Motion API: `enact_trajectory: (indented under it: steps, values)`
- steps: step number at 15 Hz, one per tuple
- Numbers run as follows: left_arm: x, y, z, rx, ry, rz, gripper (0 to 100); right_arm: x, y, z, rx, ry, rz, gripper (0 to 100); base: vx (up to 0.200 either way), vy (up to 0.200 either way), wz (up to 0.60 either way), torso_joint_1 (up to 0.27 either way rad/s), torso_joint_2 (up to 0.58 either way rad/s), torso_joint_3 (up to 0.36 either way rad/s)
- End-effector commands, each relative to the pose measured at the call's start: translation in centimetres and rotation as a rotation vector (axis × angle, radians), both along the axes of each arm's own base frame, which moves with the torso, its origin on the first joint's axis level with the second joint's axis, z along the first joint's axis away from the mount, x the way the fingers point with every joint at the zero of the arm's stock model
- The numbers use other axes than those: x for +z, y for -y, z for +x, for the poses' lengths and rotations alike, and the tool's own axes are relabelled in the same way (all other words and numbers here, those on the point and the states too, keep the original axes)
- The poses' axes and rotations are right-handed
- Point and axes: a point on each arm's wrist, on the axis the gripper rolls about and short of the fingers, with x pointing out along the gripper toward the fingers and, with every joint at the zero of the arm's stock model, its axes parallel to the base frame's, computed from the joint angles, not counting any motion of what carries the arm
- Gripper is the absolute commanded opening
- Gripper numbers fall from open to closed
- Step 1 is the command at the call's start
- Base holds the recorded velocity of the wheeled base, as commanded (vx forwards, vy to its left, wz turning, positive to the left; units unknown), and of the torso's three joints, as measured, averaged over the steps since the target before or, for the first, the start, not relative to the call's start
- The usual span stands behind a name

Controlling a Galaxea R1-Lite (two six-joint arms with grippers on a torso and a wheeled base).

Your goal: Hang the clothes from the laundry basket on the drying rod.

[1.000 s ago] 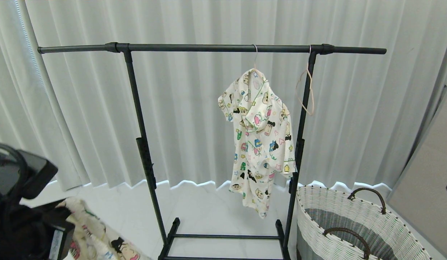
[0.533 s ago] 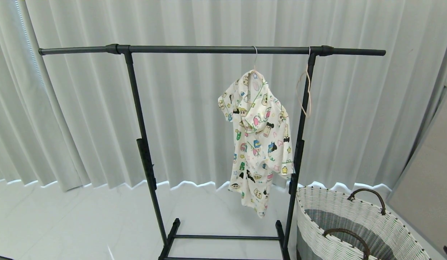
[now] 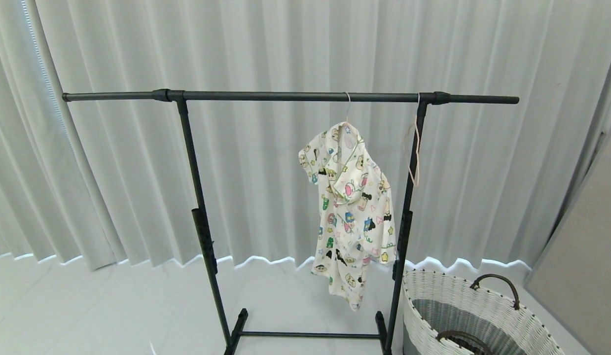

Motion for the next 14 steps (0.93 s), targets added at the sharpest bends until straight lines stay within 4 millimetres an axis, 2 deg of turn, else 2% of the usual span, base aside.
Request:
enact_trajectory:
  steps: [1,14]
  values:
    - [-0.09,0.1,0.25,-0.001,-0.03,0.01,0,-0.25,0.03,-0.04,-0.031,-0.007,0.031,100,0.0,0.0,0.0,0.271,-0.49,-0.246]
    - [-0.1,0.1,0.26,-0.003,-0.032,0.014,0,-0.39,-0.03,0.15,-0.021,-0.031,0.05,100,0.0,0.0,0.0,0.266,-0.52,-0.26]
